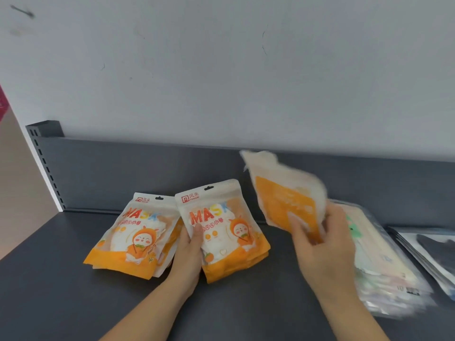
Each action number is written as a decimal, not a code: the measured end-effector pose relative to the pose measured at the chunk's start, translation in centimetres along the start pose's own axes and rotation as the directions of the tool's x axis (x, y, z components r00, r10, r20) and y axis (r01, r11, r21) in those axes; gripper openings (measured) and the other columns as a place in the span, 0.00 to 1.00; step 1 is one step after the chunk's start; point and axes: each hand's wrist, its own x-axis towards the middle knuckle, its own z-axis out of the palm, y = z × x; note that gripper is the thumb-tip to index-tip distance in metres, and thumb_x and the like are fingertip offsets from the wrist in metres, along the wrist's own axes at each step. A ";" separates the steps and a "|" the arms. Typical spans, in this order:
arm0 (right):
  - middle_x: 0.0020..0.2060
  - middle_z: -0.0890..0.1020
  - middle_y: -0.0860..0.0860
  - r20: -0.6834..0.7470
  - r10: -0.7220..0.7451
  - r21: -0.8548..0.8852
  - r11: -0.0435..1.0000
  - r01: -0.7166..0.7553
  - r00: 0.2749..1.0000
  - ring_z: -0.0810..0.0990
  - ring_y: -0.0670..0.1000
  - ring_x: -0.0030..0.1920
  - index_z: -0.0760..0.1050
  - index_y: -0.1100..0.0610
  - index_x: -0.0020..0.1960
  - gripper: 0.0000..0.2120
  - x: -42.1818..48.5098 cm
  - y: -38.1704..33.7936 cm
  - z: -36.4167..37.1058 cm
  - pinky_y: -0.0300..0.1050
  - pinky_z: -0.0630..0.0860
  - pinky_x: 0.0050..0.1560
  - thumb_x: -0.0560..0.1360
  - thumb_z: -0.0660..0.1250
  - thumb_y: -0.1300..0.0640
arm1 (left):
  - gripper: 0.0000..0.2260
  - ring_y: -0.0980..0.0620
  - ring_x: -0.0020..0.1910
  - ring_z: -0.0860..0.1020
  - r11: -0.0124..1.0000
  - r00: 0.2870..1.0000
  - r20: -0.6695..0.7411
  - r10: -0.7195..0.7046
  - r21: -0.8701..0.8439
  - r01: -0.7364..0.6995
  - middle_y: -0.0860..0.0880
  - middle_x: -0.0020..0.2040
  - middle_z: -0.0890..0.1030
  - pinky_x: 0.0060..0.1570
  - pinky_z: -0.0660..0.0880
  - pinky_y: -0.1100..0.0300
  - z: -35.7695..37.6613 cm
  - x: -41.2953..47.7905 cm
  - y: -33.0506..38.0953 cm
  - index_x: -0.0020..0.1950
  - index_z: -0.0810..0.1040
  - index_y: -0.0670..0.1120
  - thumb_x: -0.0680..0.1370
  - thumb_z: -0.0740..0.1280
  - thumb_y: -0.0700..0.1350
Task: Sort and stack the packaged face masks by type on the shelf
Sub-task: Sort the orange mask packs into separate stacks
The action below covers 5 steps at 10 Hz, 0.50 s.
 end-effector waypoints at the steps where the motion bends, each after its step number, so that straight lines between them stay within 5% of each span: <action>1: 0.46 0.79 0.46 0.189 -0.290 -0.279 0.900 0.335 0.938 0.76 0.46 0.41 0.71 0.48 0.58 0.17 -1.5 0.5 2.2 0.36 0.70 0.35 0.72 0.70 0.58 | 0.14 0.47 0.57 0.82 0.998 0.998 0.060 0.021 0.058 -0.025 0.48 0.59 0.82 0.58 0.78 0.46 0.4 -0.3 -0.5 0.67 0.70 0.52 0.82 0.61 0.49; 2: 0.46 0.82 0.48 0.383 -0.436 -0.320 0.764 0.560 0.814 0.81 0.49 0.41 0.76 0.51 0.52 0.13 -4.0 1.3 4.2 0.39 0.76 0.35 0.68 0.69 0.59 | 0.10 0.47 0.43 0.77 0.992 0.995 0.043 -0.089 0.090 0.085 0.41 0.45 0.76 0.47 0.77 0.61 -3.8 1.5 -2.4 0.51 0.73 0.40 0.79 0.69 0.46; 3: 0.48 0.84 0.48 0.525 -0.370 -0.293 0.767 0.570 0.767 0.83 0.47 0.45 0.80 0.52 0.50 0.19 -5.8 2.2 5.1 0.39 0.80 0.43 0.62 0.80 0.54 | 0.16 0.40 0.68 0.71 0.968 0.851 0.518 0.090 -0.246 0.048 0.35 0.69 0.70 0.71 0.65 0.49 -9.9 6.1 -6.1 0.71 0.66 0.36 0.85 0.55 0.41; 4: 0.50 0.83 0.47 0.615 -0.297 -0.279 0.784 0.554 0.730 0.83 0.47 0.49 0.78 0.51 0.54 0.25 -6.4 2.6 5.5 0.41 0.81 0.48 0.60 0.82 0.50 | 0.18 0.55 0.70 0.72 0.958 0.662 0.745 0.082 -0.242 0.153 0.50 0.72 0.73 0.70 0.65 0.62 -8.4 5.8 -2.3 0.76 0.65 0.46 0.85 0.56 0.44; 5: 0.51 0.83 0.45 0.662 -0.295 -0.283 0.753 0.594 0.689 0.83 0.47 0.51 0.78 0.49 0.54 0.26 -6.2 2.2 5.3 0.44 0.80 0.54 0.59 0.82 0.47 | 0.14 0.59 0.42 0.85 0.954 0.964 0.220 -0.147 -0.225 0.197 0.46 0.43 0.87 0.42 0.79 0.71 -3.4 2.4 2.1 0.57 0.75 0.43 0.76 0.71 0.49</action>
